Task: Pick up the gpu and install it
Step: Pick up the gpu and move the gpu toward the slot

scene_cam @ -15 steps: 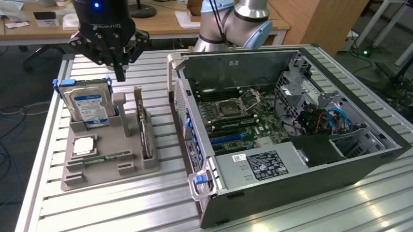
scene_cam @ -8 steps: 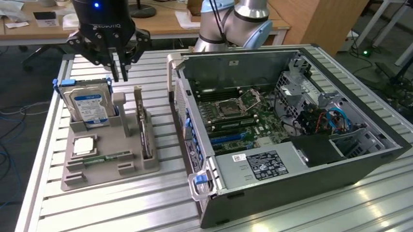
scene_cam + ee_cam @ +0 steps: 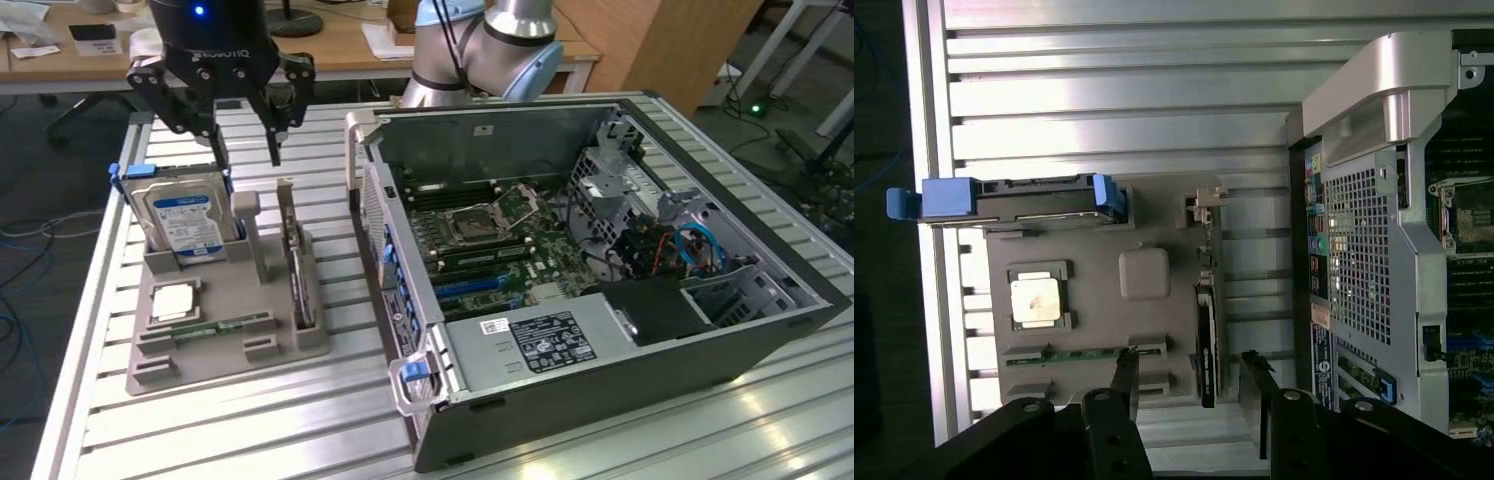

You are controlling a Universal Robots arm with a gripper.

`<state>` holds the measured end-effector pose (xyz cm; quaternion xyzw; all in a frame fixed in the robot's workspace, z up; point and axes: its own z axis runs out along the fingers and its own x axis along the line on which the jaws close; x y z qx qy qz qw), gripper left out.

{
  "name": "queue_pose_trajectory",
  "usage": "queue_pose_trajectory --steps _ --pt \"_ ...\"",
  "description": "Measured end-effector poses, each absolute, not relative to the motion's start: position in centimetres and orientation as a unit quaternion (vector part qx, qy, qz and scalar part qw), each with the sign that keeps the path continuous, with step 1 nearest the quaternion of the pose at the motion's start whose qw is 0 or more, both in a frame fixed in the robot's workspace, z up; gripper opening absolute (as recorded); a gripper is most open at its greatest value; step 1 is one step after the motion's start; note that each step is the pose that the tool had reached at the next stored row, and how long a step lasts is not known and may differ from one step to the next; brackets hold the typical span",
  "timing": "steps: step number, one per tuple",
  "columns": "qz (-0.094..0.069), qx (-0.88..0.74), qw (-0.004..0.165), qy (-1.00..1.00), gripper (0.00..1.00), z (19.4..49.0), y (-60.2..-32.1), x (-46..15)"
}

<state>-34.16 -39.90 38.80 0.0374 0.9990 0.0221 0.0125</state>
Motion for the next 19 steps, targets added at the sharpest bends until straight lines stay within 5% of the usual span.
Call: queue_pose_trajectory --steps 1,19 --pt "0.022 0.037 0.012 0.999 0.53 38.81 -39.9 -34.16" --pt "0.023 -0.028 0.011 0.999 0.53 37.94 -39.98 -34.12"
